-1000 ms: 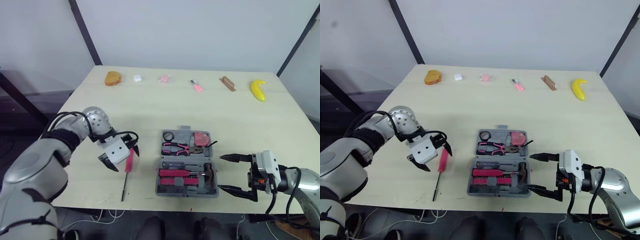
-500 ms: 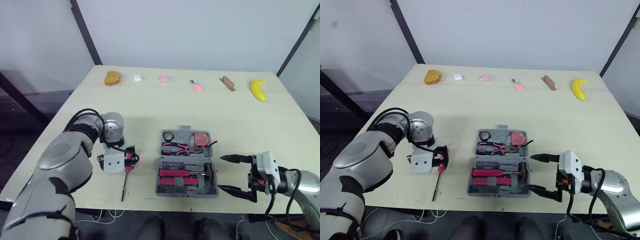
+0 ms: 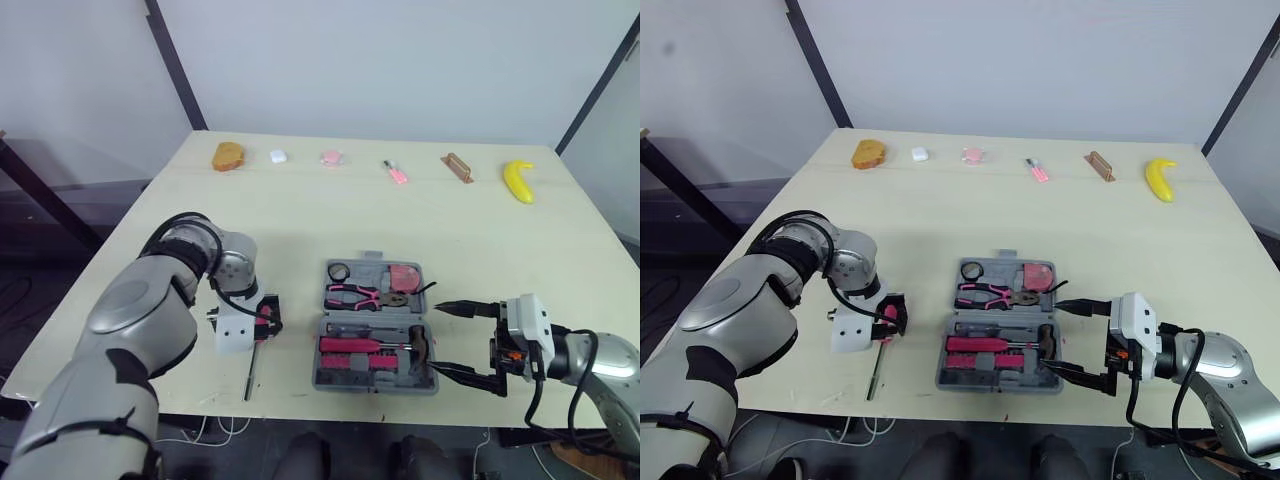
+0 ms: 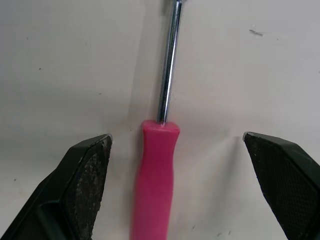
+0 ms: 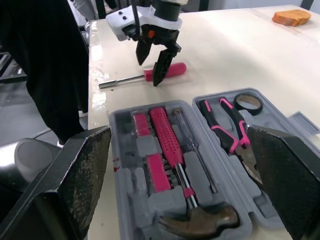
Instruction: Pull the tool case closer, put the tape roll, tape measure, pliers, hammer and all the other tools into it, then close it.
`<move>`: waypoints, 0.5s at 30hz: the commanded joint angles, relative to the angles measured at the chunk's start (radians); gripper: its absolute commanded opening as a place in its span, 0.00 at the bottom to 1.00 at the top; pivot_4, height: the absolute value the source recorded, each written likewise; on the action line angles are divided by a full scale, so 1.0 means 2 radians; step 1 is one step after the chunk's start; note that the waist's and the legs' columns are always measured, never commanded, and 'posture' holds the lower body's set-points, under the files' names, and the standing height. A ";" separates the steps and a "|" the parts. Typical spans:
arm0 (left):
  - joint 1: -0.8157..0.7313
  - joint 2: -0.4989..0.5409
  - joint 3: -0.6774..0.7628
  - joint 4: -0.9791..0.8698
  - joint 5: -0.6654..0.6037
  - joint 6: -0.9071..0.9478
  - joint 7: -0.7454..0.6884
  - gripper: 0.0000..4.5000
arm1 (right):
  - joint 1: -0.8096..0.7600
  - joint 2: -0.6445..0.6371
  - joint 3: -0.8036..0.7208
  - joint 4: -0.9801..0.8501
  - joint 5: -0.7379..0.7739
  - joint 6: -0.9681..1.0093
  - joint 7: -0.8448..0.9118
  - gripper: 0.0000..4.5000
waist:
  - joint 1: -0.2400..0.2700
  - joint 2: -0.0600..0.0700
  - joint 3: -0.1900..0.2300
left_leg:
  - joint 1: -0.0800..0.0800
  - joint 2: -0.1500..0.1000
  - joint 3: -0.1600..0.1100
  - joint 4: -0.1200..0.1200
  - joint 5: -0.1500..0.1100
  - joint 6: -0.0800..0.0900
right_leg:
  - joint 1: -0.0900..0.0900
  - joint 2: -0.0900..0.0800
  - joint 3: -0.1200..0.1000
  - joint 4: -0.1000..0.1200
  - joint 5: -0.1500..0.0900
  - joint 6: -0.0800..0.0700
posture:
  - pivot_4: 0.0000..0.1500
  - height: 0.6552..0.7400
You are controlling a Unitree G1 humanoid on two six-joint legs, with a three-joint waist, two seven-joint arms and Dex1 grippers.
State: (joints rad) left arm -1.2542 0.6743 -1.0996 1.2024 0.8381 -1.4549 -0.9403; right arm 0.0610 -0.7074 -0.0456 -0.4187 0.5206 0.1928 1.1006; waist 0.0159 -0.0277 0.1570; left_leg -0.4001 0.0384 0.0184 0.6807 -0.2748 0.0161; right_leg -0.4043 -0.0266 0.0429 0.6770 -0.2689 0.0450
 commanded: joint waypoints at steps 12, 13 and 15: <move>-0.004 -0.016 0.003 0.016 0.085 -0.009 0.115 0.84 | -0.005 0.003 0.006 -0.015 0.004 -0.003 0.000 1.00 | 0.000 0.001 0.000 | 0.001 0.000 0.000 0.001 0.000 0.000 | 0.001 0.000 0.000 0.000 0.000 0.000 | 1.00 1.00; -0.004 -0.017 0.003 0.017 0.086 -0.009 0.116 0.82 | -0.005 0.003 0.007 -0.015 0.003 -0.003 0.000 1.00 | 0.000 0.001 0.000 | 0.001 0.000 0.000 0.001 0.000 0.000 | 0.001 0.000 0.000 0.000 0.000 0.000 | 1.00 1.00; -0.004 -0.019 0.003 0.018 0.089 -0.007 0.121 0.66 | -0.007 0.004 0.009 -0.013 0.002 -0.004 0.001 1.00 | 0.000 0.001 0.000 | 0.001 0.000 0.000 0.001 0.000 0.000 | 0.001 0.000 0.000 0.000 0.000 0.000 | 1.00 1.00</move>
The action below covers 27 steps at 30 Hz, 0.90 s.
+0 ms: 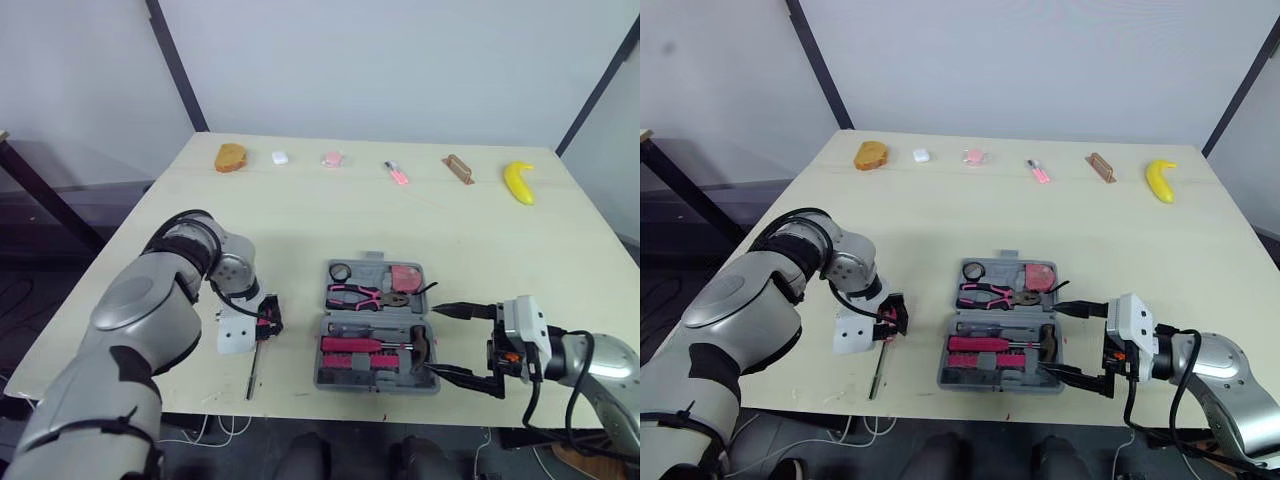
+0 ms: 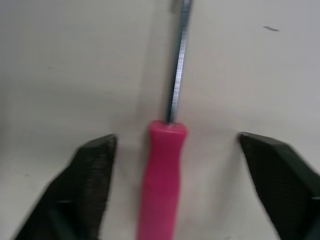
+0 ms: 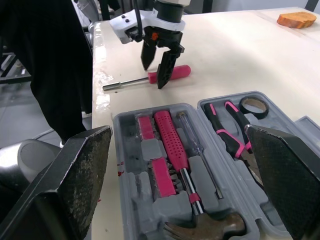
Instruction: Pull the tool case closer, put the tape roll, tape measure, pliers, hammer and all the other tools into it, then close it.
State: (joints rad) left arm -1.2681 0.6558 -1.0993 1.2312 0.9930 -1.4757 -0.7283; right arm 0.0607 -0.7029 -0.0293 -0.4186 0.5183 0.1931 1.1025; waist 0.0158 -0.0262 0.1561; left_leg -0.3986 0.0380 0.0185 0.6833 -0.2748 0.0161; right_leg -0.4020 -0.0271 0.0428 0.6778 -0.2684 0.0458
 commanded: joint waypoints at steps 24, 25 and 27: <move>0.016 0.073 0.177 0.001 -0.225 0.096 -0.180 0.09 | 0.000 0.006 0.007 0.000 -0.003 -0.022 0.003 1.00 | -0.002 -0.001 0.000 | 0.000 0.000 0.000 0.000 0.000 0.000 | 0.000 0.000 0.000 0.000 0.000 0.000 | 1.00 1.00; 0.028 0.081 0.191 -0.016 -0.250 0.118 -0.202 0.09 | -0.001 0.006 0.007 0.000 -0.003 -0.022 0.003 1.00 | -0.003 0.000 0.000 | 0.000 0.000 0.000 0.000 0.000 0.000 | 0.000 0.000 0.000 0.000 0.000 0.000 | 1.00 1.00; 0.065 0.104 0.231 -0.080 -0.311 0.199 -0.242 0.09 | -0.003 0.007 0.008 -0.002 -0.002 -0.020 0.001 1.00 | -0.004 0.000 0.000 | 0.000 0.000 0.000 0.000 0.000 0.000 | 0.000 0.000 0.000 0.000 0.000 0.000 | 1.00 1.00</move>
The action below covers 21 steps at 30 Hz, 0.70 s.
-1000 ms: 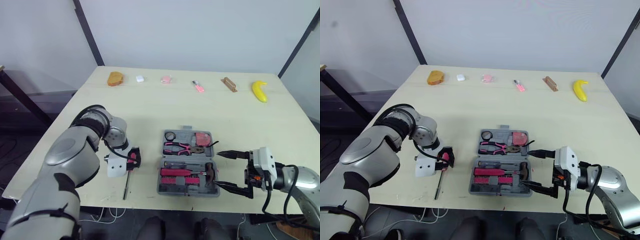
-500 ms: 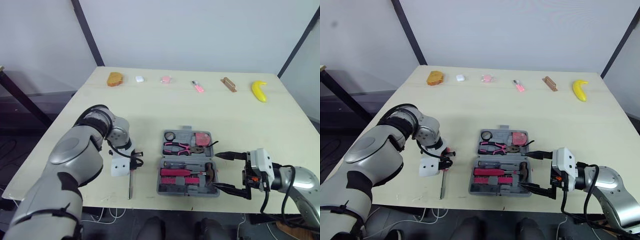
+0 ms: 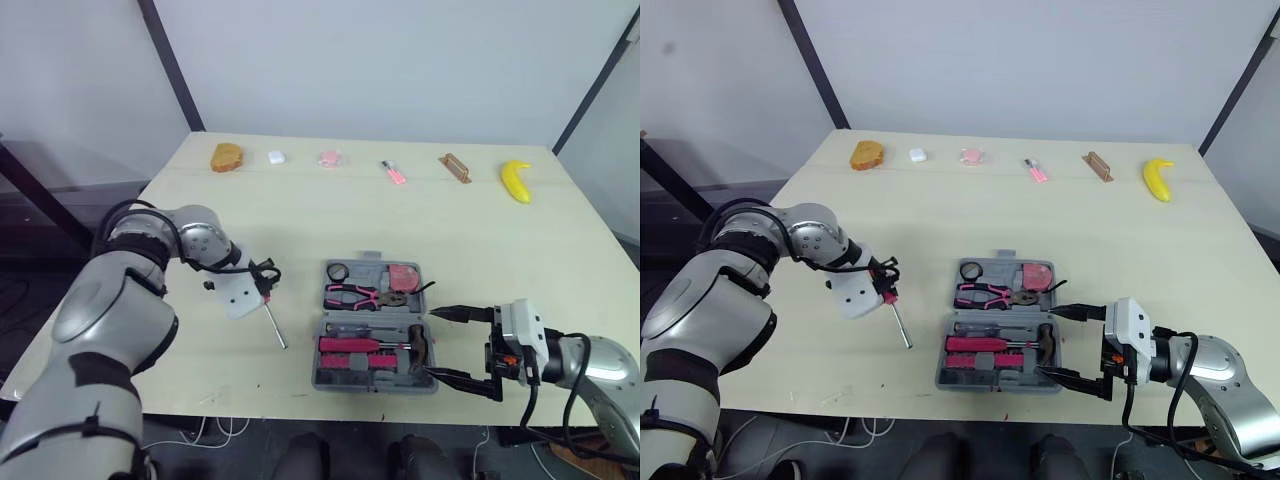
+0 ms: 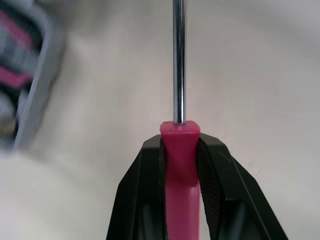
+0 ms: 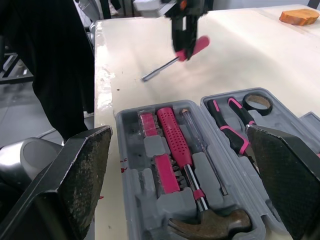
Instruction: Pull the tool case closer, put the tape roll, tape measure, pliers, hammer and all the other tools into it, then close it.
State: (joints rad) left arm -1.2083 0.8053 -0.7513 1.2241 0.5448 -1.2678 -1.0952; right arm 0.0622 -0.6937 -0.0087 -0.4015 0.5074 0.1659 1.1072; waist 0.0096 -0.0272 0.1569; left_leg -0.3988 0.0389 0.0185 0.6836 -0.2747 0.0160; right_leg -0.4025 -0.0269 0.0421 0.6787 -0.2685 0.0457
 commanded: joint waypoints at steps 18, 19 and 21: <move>0.448 0.062 0.427 -0.740 -0.412 0.953 0.071 0.09 | -0.013 0.005 -0.009 -0.006 0.016 0.002 -0.006 1.00 | -0.010 0.001 0.000 | 0.000 0.000 -0.004 0.000 0.000 0.000 | 0.000 -0.001 -0.001 0.001 0.000 0.000 | 1.00 1.00; 0.457 0.054 0.445 -0.756 -0.425 0.982 0.085 0.09 | -0.013 0.005 -0.011 -0.004 0.017 0.001 -0.004 1.00 | -0.010 0.001 0.000 | 0.000 0.000 -0.004 0.000 0.000 0.000 | 0.000 -0.001 -0.001 0.001 0.000 0.000 | 1.00 1.00; 0.470 0.042 0.477 -0.782 -0.447 1.038 0.110 0.09 | -0.013 0.004 -0.016 -0.001 0.019 0.000 -0.003 1.00 | -0.010 0.001 0.000 | 0.000 0.000 -0.004 0.000 0.000 0.000 | 0.000 -0.001 -0.001 0.001 0.000 0.000 | 1.00 1.00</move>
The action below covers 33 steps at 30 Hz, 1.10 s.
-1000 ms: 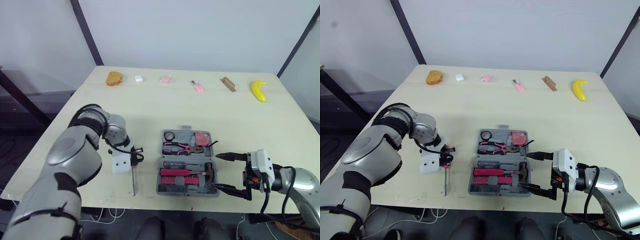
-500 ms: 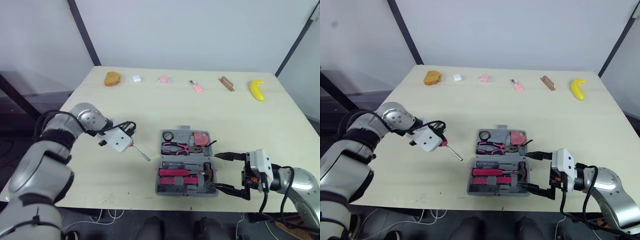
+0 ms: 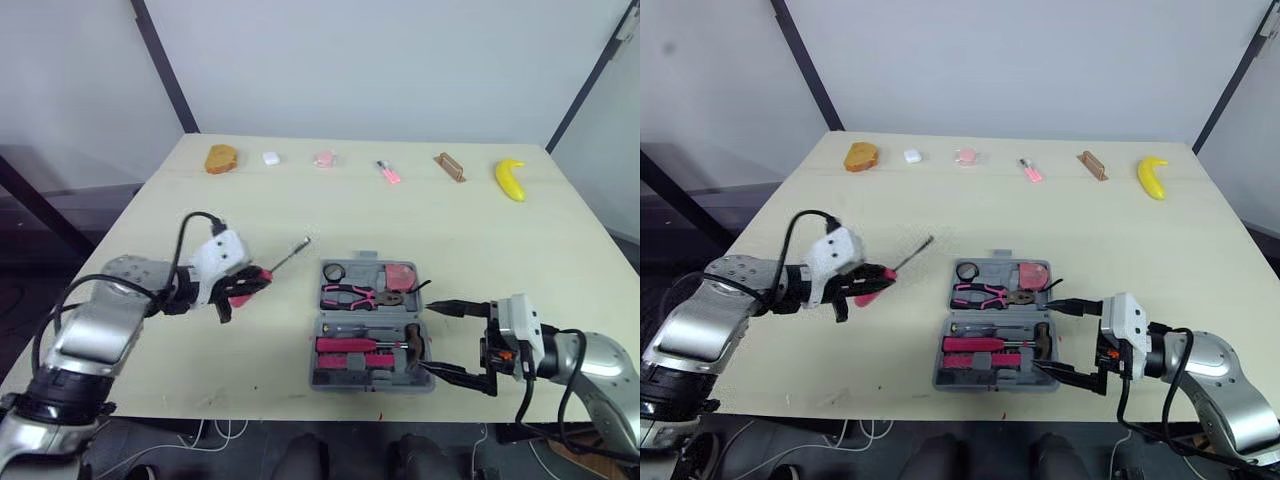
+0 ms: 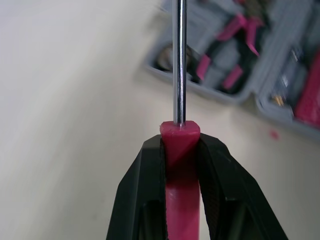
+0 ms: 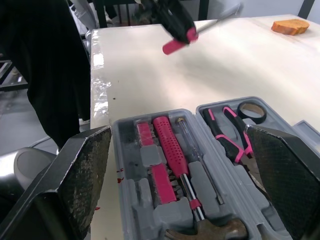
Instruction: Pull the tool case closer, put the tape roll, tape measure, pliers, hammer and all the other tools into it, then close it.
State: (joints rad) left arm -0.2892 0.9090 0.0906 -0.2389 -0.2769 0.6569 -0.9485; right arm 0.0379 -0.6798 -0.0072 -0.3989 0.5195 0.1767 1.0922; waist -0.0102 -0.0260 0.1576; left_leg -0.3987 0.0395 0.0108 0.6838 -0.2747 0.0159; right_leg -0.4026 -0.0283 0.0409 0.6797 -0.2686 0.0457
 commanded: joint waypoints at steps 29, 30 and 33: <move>0.043 -0.154 0.091 -0.099 -0.111 0.479 0.321 0.09 | 0.011 0.007 -0.043 0.046 0.037 -0.053 0.034 1.00 | 0.001 0.000 0.000 | 0.000 0.000 -0.001 0.000 0.000 0.000 | 0.000 -0.002 0.000 0.000 0.000 0.000 | 1.00 1.00; 0.042 -0.160 0.092 -0.095 -0.111 0.479 0.326 0.09 | 0.013 0.007 -0.044 0.046 0.036 -0.053 0.034 1.00 | 0.002 0.000 0.000 | 0.000 -0.001 -0.001 0.000 0.000 0.000 | 0.000 -0.002 0.000 0.000 0.000 0.000 | 1.00 1.00; 0.040 -0.168 0.088 -0.087 -0.112 0.479 0.338 0.09 | 0.014 0.007 -0.041 0.046 0.032 -0.055 0.032 1.00 | 0.001 0.001 0.000 | 0.000 -0.001 0.000 0.000 0.000 0.000 | 0.000 -0.002 0.000 0.000 0.000 0.000 | 1.00 1.00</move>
State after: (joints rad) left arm -0.2068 0.5837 0.2666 -0.4180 -0.4932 1.6123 -0.2867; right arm 0.0634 -0.6589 -0.0616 -0.2775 0.5793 0.0820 1.1513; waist -0.0081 -0.0249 0.1567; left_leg -0.3974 0.0378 0.0100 0.6833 -0.2747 0.0156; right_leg -0.4019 -0.0327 0.0407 0.6798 -0.2683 0.0456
